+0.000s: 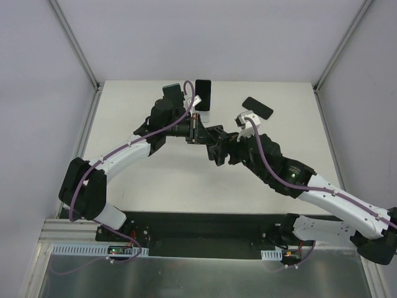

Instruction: Place the phone on the phone stand

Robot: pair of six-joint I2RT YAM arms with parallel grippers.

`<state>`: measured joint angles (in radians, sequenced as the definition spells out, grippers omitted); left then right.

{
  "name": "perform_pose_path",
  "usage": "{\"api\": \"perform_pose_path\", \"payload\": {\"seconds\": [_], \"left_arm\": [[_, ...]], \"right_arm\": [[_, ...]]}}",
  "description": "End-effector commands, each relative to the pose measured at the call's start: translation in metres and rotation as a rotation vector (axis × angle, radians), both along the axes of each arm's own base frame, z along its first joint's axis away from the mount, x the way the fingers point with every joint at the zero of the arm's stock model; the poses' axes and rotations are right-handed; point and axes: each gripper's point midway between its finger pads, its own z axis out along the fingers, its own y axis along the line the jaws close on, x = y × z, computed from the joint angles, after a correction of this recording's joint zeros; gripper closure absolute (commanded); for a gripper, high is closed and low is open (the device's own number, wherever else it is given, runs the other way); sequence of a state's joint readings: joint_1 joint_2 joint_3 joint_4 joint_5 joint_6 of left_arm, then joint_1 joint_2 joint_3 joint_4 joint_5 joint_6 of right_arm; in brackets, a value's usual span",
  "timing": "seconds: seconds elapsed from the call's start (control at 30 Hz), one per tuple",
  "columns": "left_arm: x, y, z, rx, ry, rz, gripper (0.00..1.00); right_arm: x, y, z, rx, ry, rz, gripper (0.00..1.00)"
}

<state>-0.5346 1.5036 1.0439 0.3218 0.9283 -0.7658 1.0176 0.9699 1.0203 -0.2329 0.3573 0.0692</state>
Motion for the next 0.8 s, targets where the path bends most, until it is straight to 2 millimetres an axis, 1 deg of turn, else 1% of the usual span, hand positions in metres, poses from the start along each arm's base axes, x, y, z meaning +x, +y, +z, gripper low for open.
{"api": "perform_pose_path", "payload": {"seconds": [0.0,0.03,0.07,0.1,0.13,0.27,0.37,0.4,0.43,0.47,0.5,0.53,0.57,0.6,0.67,0.7,0.73,0.77], "left_arm": [[0.008,0.008,0.001,0.033,-0.035,0.054,1.00],[0.011,0.008,0.001,0.041,-0.038,0.069,1.00],[0.012,0.009,-0.001,0.044,-0.033,0.073,1.00],[0.012,0.010,-0.001,0.045,-0.035,0.076,1.00],[0.012,0.010,0.000,0.047,-0.039,0.083,1.00],[0.015,0.013,0.000,0.055,-0.039,0.095,1.00],[0.015,0.014,0.002,0.052,-0.044,0.086,0.74],[0.016,0.016,0.002,0.054,-0.046,0.092,0.68],[0.016,0.018,0.005,0.050,-0.061,0.095,0.56],[0.018,0.020,0.006,0.055,-0.083,0.106,0.51],[0.021,0.023,0.007,0.061,-0.097,0.125,0.45],[0.020,0.026,0.013,0.059,-0.121,0.137,0.37],[0.020,0.029,0.012,0.077,-0.139,0.146,0.33],[0.025,0.032,0.012,0.101,-0.153,0.186,0.30],[0.030,0.042,0.022,0.125,-0.188,0.248,0.28],[0.029,0.047,0.023,0.147,-0.167,0.279,0.28],[0.032,0.056,0.035,0.144,-0.188,0.344,0.28],[0.031,0.061,0.042,0.130,-0.153,0.380,0.28]], "right_arm": [[0.016,-0.005,0.016,0.021,-0.006,-0.155,0.17],[0.018,-0.006,0.018,0.026,-0.002,-0.176,0.20],[0.021,-0.007,0.015,0.014,0.005,-0.196,0.22],[0.021,-0.007,0.014,0.014,0.008,-0.205,0.27],[0.022,-0.008,0.014,0.014,0.012,-0.215,0.36],[0.023,-0.005,0.014,0.005,0.010,-0.207,0.46],[0.022,-0.005,0.013,0.004,0.008,-0.199,0.67],[0.023,-0.006,0.012,0.006,0.009,-0.204,0.84],[0.023,-0.008,0.012,0.005,0.008,-0.207,0.91],[0.024,-0.009,0.011,0.010,0.010,-0.210,0.97],[0.025,-0.011,0.009,0.009,0.014,-0.219,0.99],[0.026,-0.012,0.008,0.012,0.018,-0.218,0.99],[0.027,-0.013,0.008,0.016,0.024,-0.215,0.99],[0.032,-0.018,0.008,0.016,0.027,-0.233,0.99],[0.038,-0.022,0.006,0.020,0.040,-0.235,0.99],[0.048,-0.031,0.004,0.021,0.048,-0.264,0.99],[0.053,-0.034,0.005,0.020,0.051,-0.264,0.99],[0.059,-0.032,0.002,0.017,0.065,-0.249,0.99]]}}
